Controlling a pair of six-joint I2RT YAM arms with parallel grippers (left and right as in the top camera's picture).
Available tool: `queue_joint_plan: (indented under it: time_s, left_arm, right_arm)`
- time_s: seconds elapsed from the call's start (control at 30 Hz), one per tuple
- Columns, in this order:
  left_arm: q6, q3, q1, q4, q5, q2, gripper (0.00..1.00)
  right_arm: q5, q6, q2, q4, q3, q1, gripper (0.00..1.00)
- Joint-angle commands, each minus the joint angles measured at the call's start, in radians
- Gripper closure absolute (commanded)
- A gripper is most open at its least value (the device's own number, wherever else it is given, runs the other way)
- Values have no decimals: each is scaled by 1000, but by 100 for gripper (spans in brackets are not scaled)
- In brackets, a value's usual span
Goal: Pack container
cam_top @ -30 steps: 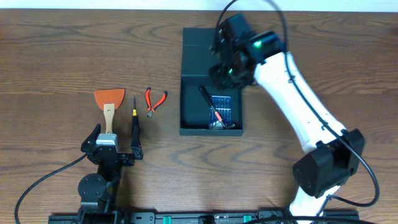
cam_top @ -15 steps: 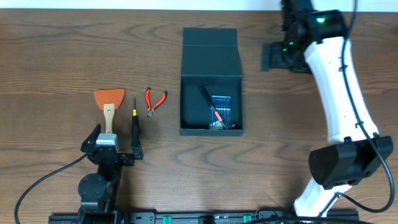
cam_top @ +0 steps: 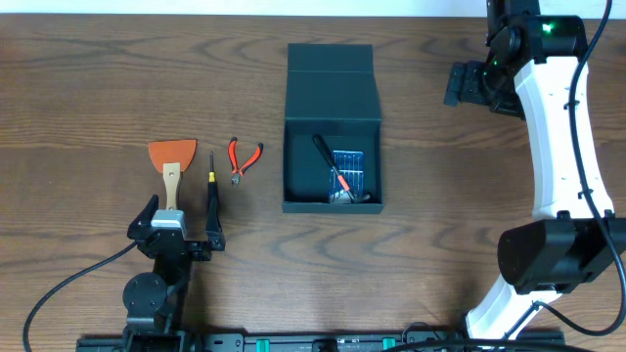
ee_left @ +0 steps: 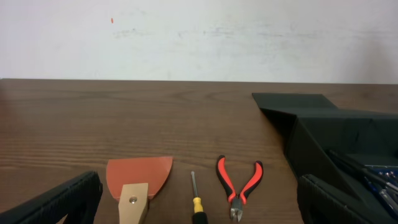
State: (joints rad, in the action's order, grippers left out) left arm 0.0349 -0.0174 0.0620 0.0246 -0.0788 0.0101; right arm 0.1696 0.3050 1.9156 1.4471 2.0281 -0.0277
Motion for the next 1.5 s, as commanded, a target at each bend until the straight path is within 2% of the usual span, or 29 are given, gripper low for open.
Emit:
queue_joint_plan:
  time_s: [0.0, 0.67, 0.83, 0.97, 1.07, 1.2, 1.47]
  left_arm:
    - [16, 13, 3, 38, -19, -5, 1]
    - [20, 13, 2, 2, 0, -5, 2]
    - [-143, -17, 2, -31, 0, -4, 1]
    - [-175, -106, 2, 58, 1, 40, 2]
    - [-175, -231, 2, 192, 45, 132, 2]
    - [-175, -441, 2, 335, 72, 341, 1]
    - [-175, -907, 2, 716, 68, 879, 2]
  right_arm:
    - [10, 16, -7, 2, 21, 2, 1]
    - [10, 16, -7, 2, 21, 2, 1]
    - [10, 16, -7, 2, 21, 1, 1]
    - [10, 16, -7, 2, 21, 1, 1]
    - [10, 16, -7, 2, 21, 1, 1]
    - [10, 16, -7, 2, 21, 1, 1]
    - [10, 16, -7, 2, 21, 1, 1]
